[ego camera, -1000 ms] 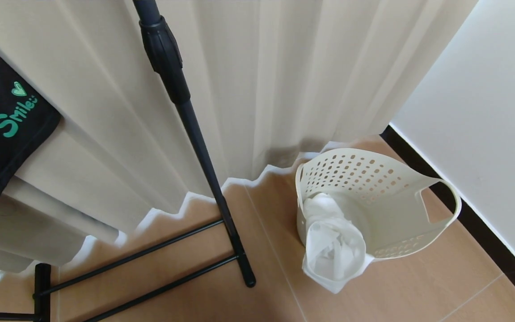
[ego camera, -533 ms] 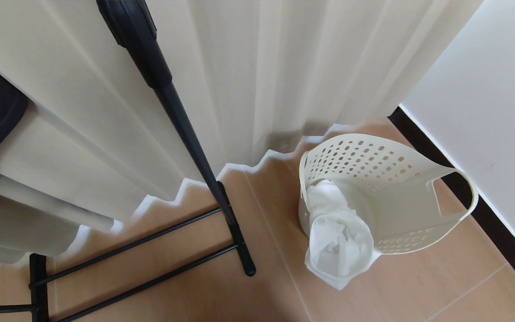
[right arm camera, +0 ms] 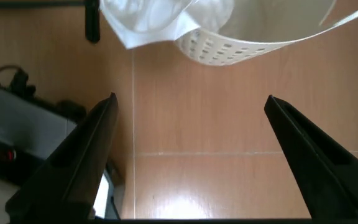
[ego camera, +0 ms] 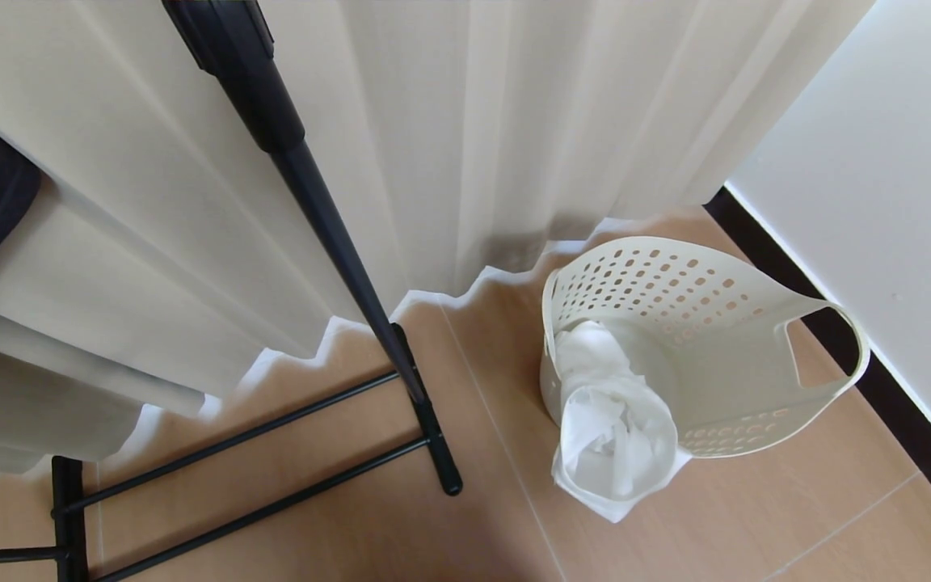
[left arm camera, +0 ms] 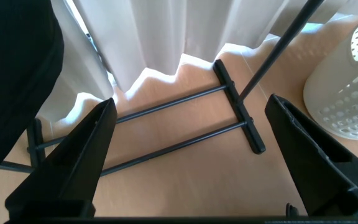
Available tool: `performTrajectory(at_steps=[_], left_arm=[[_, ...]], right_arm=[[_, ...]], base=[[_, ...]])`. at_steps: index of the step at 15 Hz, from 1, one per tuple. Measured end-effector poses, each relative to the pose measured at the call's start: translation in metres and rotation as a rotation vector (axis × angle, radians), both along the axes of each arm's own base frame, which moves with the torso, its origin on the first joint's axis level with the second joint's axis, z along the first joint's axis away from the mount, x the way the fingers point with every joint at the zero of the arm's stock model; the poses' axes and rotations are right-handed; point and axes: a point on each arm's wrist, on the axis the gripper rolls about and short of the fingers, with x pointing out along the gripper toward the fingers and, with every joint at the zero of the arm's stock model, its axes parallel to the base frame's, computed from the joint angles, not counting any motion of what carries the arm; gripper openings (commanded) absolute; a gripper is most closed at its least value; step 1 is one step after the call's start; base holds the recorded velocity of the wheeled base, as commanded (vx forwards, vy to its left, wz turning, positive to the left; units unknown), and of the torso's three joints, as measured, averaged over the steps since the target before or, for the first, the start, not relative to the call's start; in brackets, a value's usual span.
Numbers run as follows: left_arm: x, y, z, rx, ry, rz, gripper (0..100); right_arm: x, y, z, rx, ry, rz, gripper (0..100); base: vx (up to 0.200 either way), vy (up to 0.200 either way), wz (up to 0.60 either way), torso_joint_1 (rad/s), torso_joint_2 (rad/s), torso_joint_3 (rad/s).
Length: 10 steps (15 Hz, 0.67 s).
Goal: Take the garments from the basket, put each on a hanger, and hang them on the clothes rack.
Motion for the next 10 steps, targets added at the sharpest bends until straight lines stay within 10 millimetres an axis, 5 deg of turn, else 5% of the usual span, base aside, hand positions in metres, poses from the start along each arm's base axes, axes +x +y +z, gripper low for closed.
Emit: performTrajectory(at_steps=[4,10], left_arm=[[0.000,0.000,0.000,0.000,0.000,0.000,100],[0.000,0.000,0.000,0.001,0.000,0.000,100]], right_arm=[[0.065,0.031,0.033,-0.252,0.156,0.154,100],[0.189,0.134,0.031,-0.587,0.170,0.133,100]], base=[[0.000,0.000,0.00,0.000,0.00,0.000],[0.000,0.000,0.00,0.000,0.00,0.000]])
